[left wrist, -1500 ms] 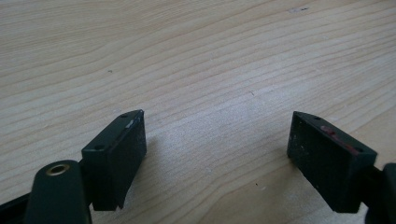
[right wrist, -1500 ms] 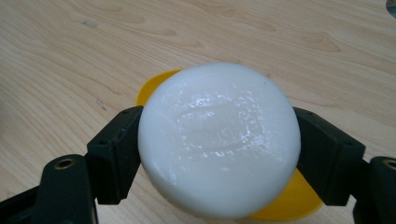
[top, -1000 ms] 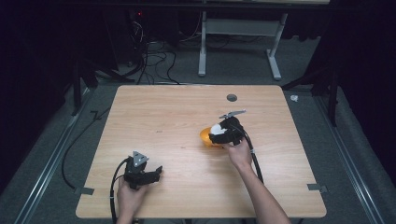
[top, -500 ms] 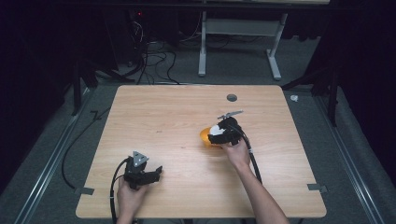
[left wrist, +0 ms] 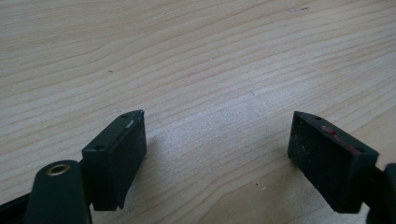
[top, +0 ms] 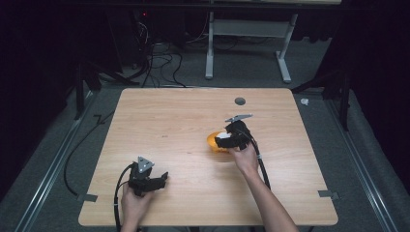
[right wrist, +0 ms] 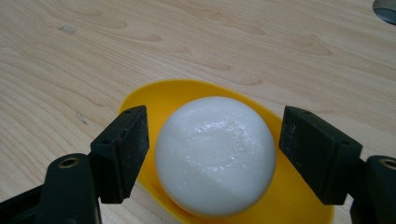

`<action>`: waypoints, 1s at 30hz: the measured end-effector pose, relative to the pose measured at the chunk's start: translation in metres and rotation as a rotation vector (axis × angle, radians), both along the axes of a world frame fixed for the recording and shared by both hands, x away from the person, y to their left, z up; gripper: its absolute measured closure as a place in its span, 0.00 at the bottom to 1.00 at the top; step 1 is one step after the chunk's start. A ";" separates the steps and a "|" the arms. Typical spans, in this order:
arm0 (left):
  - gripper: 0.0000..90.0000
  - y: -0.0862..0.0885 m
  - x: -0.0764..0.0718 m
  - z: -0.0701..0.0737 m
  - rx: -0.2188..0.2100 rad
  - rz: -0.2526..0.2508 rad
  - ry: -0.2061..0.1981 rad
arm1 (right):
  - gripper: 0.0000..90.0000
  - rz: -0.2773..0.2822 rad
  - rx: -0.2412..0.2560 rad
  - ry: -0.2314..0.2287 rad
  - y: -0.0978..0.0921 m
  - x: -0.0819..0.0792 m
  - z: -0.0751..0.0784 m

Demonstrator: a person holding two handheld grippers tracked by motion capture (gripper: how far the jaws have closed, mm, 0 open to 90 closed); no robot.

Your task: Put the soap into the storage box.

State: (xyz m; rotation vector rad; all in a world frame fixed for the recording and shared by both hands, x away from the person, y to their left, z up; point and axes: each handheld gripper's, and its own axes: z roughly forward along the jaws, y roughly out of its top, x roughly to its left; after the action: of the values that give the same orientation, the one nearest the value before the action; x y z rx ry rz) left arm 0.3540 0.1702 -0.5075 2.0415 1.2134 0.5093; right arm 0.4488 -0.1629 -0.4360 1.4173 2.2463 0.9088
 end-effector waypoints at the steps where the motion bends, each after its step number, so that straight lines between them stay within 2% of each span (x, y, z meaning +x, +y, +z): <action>1: 0.22 0.000 0.000 0.000 0.000 0.000 0.000 | 0.28 0.000 0.004 0.002 -0.001 -0.001 0.001; 9: 0.22 0.000 0.000 0.000 -0.002 0.001 -0.001 | 0.29 0.000 0.028 -0.013 -0.006 -0.003 0.005; 11: 0.22 0.000 0.000 0.000 -0.002 0.001 -0.001 | 0.30 -0.002 0.041 -0.035 -0.011 -0.006 0.009; 17: 0.22 0.000 0.000 0.000 -0.002 0.001 -0.001 | 0.32 -0.018 0.071 -0.059 -0.022 -0.010 0.016; 30: 0.22 0.000 0.000 0.000 -0.002 0.001 -0.001 | 0.33 -0.049 0.100 -0.078 -0.042 -0.015 0.023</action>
State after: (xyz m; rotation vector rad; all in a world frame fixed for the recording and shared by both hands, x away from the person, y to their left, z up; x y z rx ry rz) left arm 0.3539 0.1703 -0.5076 2.0387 1.2138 0.5093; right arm 0.4343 -0.2052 -0.4128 1.4471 2.1273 1.0546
